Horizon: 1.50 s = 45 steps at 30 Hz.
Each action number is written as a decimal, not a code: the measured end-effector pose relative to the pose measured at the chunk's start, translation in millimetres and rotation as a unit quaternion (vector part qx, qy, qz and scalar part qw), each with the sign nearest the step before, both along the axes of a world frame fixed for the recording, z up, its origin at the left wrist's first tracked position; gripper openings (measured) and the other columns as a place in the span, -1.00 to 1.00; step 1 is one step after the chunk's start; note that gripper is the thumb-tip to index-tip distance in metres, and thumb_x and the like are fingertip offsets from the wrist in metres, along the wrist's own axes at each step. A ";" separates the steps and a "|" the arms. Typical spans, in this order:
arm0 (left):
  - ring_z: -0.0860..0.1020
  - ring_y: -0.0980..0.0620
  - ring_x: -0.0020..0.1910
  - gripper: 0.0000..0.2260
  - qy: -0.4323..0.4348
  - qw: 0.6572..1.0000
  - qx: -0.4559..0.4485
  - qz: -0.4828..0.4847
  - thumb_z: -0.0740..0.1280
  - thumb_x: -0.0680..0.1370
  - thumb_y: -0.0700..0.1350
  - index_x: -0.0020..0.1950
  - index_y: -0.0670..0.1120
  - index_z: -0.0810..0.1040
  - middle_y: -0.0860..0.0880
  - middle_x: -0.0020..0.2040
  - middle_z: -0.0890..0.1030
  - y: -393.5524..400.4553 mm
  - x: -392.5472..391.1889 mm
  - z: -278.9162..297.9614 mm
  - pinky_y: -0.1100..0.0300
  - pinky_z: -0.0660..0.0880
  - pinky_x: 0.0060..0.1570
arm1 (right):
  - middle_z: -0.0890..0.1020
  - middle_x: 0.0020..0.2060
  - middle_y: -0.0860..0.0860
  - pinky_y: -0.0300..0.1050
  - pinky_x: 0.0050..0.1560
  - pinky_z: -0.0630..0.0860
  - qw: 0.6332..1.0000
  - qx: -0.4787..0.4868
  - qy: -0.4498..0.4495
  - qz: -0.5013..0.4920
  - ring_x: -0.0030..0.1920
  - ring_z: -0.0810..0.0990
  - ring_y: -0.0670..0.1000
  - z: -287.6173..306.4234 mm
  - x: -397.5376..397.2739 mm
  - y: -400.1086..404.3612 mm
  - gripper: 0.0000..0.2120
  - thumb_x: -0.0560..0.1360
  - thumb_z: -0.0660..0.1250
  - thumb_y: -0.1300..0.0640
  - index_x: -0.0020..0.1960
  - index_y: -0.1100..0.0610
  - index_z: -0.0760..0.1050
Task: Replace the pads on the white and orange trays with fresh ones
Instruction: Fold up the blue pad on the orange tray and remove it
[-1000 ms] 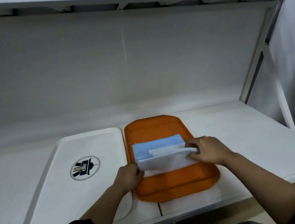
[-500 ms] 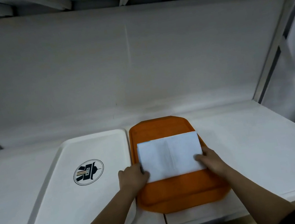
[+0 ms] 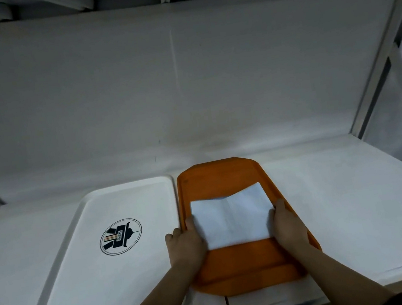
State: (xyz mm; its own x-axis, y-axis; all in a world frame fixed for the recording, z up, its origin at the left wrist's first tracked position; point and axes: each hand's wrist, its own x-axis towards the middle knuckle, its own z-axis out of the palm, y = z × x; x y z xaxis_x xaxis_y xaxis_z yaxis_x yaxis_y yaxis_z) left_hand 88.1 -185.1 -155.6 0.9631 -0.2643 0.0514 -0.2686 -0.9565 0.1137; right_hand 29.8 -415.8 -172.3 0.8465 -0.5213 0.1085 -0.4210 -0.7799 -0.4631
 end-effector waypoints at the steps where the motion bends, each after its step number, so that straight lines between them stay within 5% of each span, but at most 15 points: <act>1: 0.44 -0.09 0.19 -0.49 -0.012 1.000 0.019 -0.005 0.08 0.56 -0.09 0.51 -0.09 0.06 -0.08 0.20 0.52 -0.1 -0.7 -1.5 0.05 0.27 0.14 | 0.50 -0.34 -0.04 -0.19 -0.42 0.43 1.000 -0.003 0.001 0.001 -0.39 0.49 -0.08 -1.1 -0.9 0.1 -0.85 0.63 0.05 0.09 0.12 0.12 0.32; 6: 0.42 -0.11 0.22 -0.53 -0.046 0.996 0.055 -0.050 0.03 0.60 -0.15 0.53 -0.07 0.07 -0.06 0.15 0.58 -0.5 -3.7 -4.5 0.05 0.25 0.20 | 0.47 -0.31 -0.06 -0.28 -0.45 0.29 1.000 -0.015 0.004 0.000 -0.38 0.44 -0.10 -6.0 1.0 -1.6 -0.78 0.63 0.05 0.11 0.20 0.17 0.35; 10: 0.46 -0.04 0.17 -0.50 -0.032 0.998 -0.056 -0.015 -0.05 0.51 0.10 0.44 0.04 0.25 -0.03 0.11 0.57 3.7 -3.0 -6.9 0.09 0.25 0.13 | 0.43 -0.33 -0.08 -0.25 -0.43 0.31 1.000 -0.010 0.012 0.003 -0.38 0.41 -0.11 -7.7 5.6 -5.3 -0.77 0.63 0.05 0.13 0.19 0.20 0.36; 15: 0.45 -0.01 0.14 -0.49 0.003 0.988 -0.156 -0.002 0.02 0.42 0.13 0.36 0.09 0.32 -0.01 0.03 0.57 7.6 -4.1 -9.8 0.12 0.21 0.10 | 0.40 -0.39 -0.10 -0.28 -0.49 0.24 1.000 -0.010 0.018 0.009 -0.44 0.38 -0.13 -11.2 7.2 -9.5 -0.77 0.63 0.04 0.16 0.22 0.23 0.33; 23: 0.48 -0.07 0.14 -0.68 -0.037 0.996 -0.057 -0.052 0.05 0.60 -0.03 0.31 0.03 0.38 -0.04 0.09 0.58 4.5 -5.6 -12.9 0.07 0.26 0.12 | 0.43 -0.33 -0.09 -0.30 -0.47 0.26 0.997 -0.062 0.042 0.008 -0.40 0.39 -0.13 -9.1 4.1 -4.6 -0.67 0.63 0.06 0.10 0.35 0.20 0.24; 28: 0.53 -0.04 -0.47 -0.85 -0.120 0.990 0.015 -0.079 0.33 0.32 -0.06 -0.18 -0.05 0.62 -0.05 -0.53 0.52 5.5 -6.6 -12.9 0.07 0.46 -0.40 | 0.48 -0.22 -0.07 -0.30 -0.38 0.31 0.993 -0.100 0.064 0.015 -0.29 0.47 -0.10 -8.3 3.4 -3.3 -0.62 0.63 0.05 0.07 0.42 0.16 0.18; 32: 0.51 -0.07 -0.50 -0.59 -0.097 0.988 0.063 -0.100 0.61 0.01 -0.08 -0.18 -0.08 0.66 -0.06 -0.60 0.48 1.9 -3.4 -14.4 0.09 0.47 -0.44 | 0.59 -0.05 0.01 -0.27 -0.29 0.37 0.988 -0.127 0.085 0.006 -0.16 0.59 -0.05 -9.9 6.4 -2.6 -0.67 0.63 0.04 0.09 0.37 0.16 0.24; 35: 0.55 -0.06 -0.31 -0.74 -0.104 0.987 0.074 -0.102 0.40 0.33 0.10 -0.08 -0.01 0.65 -0.04 -0.43 0.60 0.9 -9.0 -7.8 0.08 0.44 -0.25 | 0.57 0.06 0.06 -0.26 -0.25 0.38 0.987 -0.138 0.085 0.007 -0.07 0.61 0.00 -8.1 6.5 -1.0 -0.67 0.63 0.04 0.14 0.37 0.18 0.27; 38: 0.40 -0.11 0.21 -0.56 -0.064 0.990 0.078 -0.094 -0.03 0.58 0.17 0.29 0.00 0.43 -0.11 0.20 0.49 -0.9 -12.5 -5.6 0.01 0.28 0.17 | 0.52 0.17 0.10 -0.23 -0.16 0.45 0.984 -0.158 0.078 0.023 0.00 0.60 0.03 -5.9 5.6 0.8 -0.64 0.62 0.06 0.18 0.41 0.19 0.27; 42: 0.06 -0.10 0.52 -0.19 -0.033 0.988 0.051 -0.141 -0.41 0.42 0.28 0.51 -0.05 0.17 -0.13 0.54 0.11 -9.8 -12.9 -9.5 -0.02 -0.04 0.47 | 0.48 0.21 0.08 -0.26 -0.17 0.44 0.984 -0.156 0.075 0.037 -0.02 0.59 0.00 -4.6 5.3 -2.8 -0.62 0.63 0.05 0.18 0.44 0.16 0.21; 45: -0.17 -0.01 0.54 -0.09 0.029 0.977 0.017 -0.208 -0.52 0.30 0.38 0.56 0.02 -0.10 -0.04 0.57 -0.12 -23.2 -10.7 -15.8 0.07 -0.29 0.44 | 0.47 0.20 0.07 -0.26 -0.19 0.42 0.984 -0.154 0.082 0.044 -0.01 0.58 0.00 -5.1 7.1 -6.0 -0.62 0.63 0.04 0.18 0.44 0.14 0.20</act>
